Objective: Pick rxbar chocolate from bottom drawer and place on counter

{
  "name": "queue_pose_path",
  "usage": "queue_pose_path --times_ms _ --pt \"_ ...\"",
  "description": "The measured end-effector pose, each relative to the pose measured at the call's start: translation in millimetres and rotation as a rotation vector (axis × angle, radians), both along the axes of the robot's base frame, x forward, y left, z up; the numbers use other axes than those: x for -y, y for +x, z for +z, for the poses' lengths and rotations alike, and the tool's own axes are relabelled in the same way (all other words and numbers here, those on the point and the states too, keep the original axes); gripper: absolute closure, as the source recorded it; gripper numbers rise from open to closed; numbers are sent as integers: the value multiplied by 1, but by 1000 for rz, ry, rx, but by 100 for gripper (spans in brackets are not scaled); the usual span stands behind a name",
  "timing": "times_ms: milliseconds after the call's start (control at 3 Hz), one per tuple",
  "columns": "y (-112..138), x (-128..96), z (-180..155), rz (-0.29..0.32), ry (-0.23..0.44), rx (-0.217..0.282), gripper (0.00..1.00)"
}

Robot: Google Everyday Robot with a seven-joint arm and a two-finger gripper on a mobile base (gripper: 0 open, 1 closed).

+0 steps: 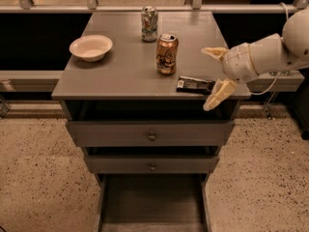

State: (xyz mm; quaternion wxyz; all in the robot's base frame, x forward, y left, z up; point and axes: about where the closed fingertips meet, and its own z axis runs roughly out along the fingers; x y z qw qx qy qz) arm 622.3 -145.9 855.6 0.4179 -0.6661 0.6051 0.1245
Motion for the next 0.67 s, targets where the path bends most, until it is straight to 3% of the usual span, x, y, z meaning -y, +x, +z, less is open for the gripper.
queue_pose_path --times_ms 333,667 --pt "-16 5 18 47 -28 24 0" --pt "-16 5 18 47 -28 24 0"
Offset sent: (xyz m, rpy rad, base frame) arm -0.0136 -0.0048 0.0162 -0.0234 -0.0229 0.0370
